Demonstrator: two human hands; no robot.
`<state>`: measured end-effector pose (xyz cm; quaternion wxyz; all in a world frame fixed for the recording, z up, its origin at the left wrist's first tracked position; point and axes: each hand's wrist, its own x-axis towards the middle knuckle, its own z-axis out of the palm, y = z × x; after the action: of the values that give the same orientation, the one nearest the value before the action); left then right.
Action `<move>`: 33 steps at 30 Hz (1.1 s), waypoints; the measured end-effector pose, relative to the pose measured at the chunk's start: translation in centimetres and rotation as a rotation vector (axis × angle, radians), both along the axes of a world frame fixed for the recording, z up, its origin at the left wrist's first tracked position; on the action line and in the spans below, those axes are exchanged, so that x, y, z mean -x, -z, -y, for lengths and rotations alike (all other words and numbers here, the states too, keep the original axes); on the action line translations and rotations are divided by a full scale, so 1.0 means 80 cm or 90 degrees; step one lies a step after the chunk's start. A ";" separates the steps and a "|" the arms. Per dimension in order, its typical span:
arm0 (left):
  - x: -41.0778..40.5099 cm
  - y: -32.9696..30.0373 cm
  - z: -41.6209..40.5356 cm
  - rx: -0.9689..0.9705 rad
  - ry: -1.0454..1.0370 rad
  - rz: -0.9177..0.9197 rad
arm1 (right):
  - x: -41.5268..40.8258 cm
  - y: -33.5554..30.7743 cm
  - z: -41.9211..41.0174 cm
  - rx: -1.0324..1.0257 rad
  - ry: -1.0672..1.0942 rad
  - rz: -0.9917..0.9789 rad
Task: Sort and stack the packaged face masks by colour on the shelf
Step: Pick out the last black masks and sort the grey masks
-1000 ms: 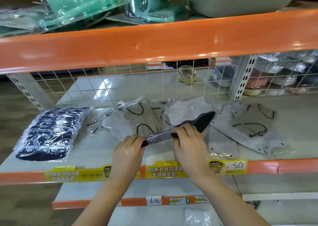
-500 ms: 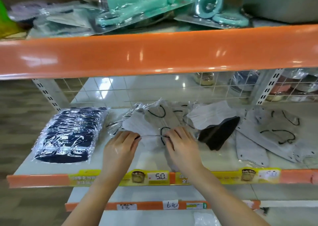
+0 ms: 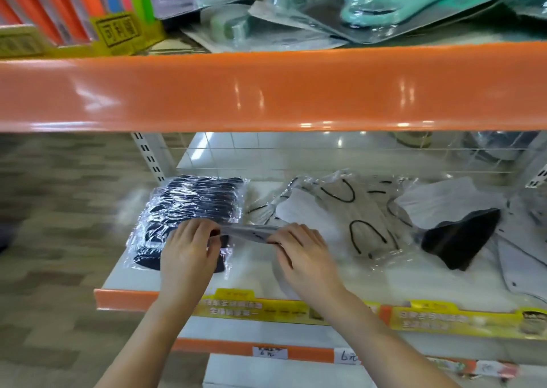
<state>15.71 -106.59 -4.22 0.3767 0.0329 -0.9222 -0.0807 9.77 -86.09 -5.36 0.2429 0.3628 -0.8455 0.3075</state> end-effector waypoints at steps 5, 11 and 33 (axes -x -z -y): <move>-0.013 0.011 0.054 -0.094 -0.038 0.040 | -0.013 0.008 0.054 0.009 -0.036 0.023; -0.029 0.027 0.101 -0.166 -0.043 0.107 | -0.028 0.029 0.102 -0.042 -0.066 0.077; -0.037 0.087 0.152 -0.036 0.087 0.202 | -0.033 0.059 0.146 -0.143 -0.102 0.051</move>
<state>18.70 -118.72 -11.20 0.2189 -0.0068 -0.9676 -0.1256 12.41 -97.80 -10.04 0.1412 0.4416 -0.8520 0.2433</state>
